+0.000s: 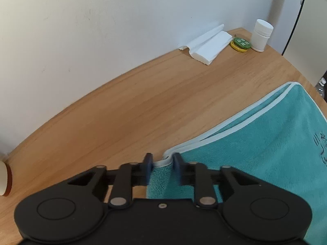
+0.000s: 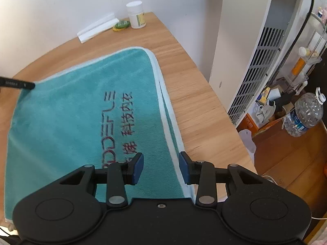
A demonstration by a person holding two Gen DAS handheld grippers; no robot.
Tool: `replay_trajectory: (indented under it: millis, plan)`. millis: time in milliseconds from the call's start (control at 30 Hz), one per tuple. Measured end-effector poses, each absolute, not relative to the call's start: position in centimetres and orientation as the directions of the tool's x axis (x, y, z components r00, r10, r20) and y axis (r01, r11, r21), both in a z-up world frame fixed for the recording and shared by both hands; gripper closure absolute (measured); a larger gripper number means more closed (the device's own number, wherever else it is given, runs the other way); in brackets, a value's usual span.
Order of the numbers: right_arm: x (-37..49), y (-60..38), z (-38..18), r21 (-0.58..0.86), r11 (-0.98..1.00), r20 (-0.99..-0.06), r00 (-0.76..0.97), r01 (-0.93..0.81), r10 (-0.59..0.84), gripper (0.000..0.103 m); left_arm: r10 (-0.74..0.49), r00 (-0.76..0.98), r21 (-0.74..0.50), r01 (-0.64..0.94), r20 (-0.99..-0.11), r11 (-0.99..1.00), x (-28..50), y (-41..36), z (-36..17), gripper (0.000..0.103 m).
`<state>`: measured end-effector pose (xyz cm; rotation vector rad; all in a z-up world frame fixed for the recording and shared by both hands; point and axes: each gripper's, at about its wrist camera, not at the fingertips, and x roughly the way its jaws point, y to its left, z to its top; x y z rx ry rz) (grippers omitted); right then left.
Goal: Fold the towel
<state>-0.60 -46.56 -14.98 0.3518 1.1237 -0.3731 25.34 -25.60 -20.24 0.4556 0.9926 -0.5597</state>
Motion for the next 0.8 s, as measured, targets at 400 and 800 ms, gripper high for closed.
replay_trajectory:
  millis: [400,800]
  plan:
    - [6.2,-45.5,-16.5,0.011,0.955,-0.896,0.427,0.298,-0.123,0.081,-0.111,0.526,0.242,0.555,-0.843,0.796,27.7,-23.9,-20.2,0.089]
    - [2.7,-46.8,-11.9,0.102,0.925,-0.889,0.451,0.366,-0.08,0.067,-0.08,0.547,0.229,0.473,-0.833,0.851,26.6,-20.7,-15.6,0.062]
